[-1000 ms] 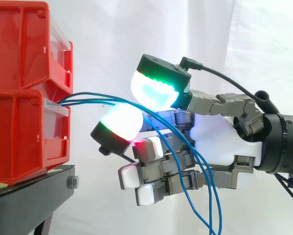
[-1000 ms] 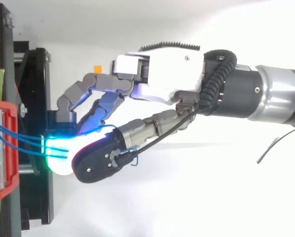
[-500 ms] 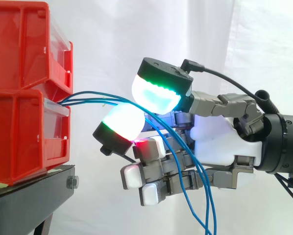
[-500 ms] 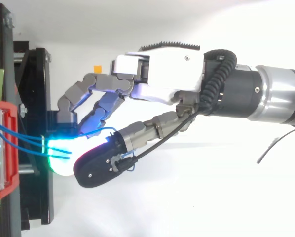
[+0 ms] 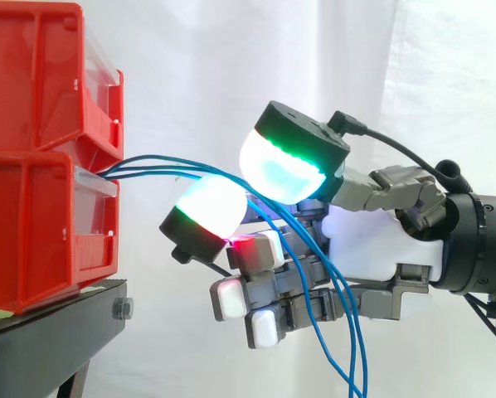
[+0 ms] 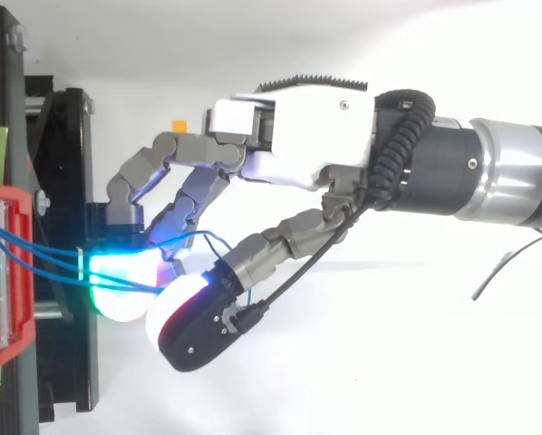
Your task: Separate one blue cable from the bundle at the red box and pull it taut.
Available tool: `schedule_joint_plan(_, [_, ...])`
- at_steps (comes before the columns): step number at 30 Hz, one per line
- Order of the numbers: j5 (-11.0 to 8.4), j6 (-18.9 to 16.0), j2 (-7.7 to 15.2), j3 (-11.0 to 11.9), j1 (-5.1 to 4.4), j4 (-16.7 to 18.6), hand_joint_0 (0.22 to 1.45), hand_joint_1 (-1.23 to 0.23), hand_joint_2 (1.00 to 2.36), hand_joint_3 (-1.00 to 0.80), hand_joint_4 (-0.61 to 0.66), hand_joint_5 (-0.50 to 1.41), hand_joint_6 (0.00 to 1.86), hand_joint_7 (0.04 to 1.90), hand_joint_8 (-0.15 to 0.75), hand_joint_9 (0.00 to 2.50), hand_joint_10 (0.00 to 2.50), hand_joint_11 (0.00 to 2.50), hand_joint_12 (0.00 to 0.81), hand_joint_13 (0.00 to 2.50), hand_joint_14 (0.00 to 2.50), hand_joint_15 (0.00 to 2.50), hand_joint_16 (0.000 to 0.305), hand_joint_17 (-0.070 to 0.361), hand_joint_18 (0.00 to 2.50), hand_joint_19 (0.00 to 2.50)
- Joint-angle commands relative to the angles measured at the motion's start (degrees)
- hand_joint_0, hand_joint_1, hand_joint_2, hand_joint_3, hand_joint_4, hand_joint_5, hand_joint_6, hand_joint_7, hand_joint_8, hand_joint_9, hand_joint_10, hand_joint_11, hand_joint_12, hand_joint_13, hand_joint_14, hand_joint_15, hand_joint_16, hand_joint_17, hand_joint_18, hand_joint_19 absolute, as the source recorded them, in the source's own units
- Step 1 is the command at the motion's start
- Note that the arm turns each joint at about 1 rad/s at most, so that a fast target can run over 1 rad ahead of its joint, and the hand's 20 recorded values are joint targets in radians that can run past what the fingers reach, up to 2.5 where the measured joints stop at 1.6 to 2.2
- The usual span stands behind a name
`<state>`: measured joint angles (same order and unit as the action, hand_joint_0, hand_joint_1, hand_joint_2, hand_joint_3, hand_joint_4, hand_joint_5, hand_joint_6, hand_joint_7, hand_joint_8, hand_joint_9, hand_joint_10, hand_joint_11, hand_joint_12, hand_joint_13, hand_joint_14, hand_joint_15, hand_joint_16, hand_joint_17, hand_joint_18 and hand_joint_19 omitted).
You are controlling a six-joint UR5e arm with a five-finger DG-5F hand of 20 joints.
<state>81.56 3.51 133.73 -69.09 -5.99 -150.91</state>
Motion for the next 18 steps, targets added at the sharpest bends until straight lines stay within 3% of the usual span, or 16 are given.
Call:
schedule_joint_plan(1, [0.00,0.09,0.04,0.01,0.01,0.00,0.65,-0.88,1.00,-0.50,0.11,-0.17,0.95,0.80,0.279,1.06,0.03,1.13,0.344,0.90,0.03,0.64,0.049,0.110,0.86,0.69])
schedule_joint_plan(7, [0.00,0.09,0.04,0.01,0.01,0.00,0.51,-0.82,1.00,-0.50,0.15,-0.16,0.95,0.77,0.302,1.11,0.02,1.15,0.366,0.94,0.02,0.64,0.053,0.119,0.91,0.72])
schedule_joint_plan(8, [0.00,0.09,0.04,0.01,0.01,0.00,0.49,-0.75,1.00,-0.50,0.16,-0.16,0.94,0.77,0.312,1.13,0.02,1.14,0.372,0.95,0.02,0.65,0.055,0.123,0.92,0.72])
schedule_joint_plan(9, [0.00,0.09,0.04,0.01,0.01,0.00,0.50,-0.59,1.00,-0.50,0.15,-0.15,0.93,0.77,0.309,1.16,0.02,1.14,0.374,0.97,0.02,0.64,0.054,0.121,0.92,0.73])
schedule_joint_plan(12, [0.00,0.18,-0.04,0.01,0.01,0.00,0.57,-0.45,1.00,-0.50,0.12,-0.15,0.92,0.81,0.296,1.18,0.02,1.13,0.360,0.97,0.03,0.66,0.050,0.114,0.90,0.77])
schedule_joint_plan(15, [0.00,0.18,0.04,0.01,0.01,-0.09,0.61,-0.46,1.00,-0.50,0.10,-0.15,0.91,0.83,0.285,1.18,0.02,1.14,0.360,0.96,0.03,0.66,0.050,0.112,0.89,0.79])
schedule_joint_plan(18, [0.00,0.18,0.04,0.01,0.01,-0.35,0.61,-0.57,1.01,-0.40,0.11,-0.15,0.91,0.86,0.292,1.16,0.02,1.15,0.363,0.96,0.02,0.67,0.050,0.114,0.88,0.79])
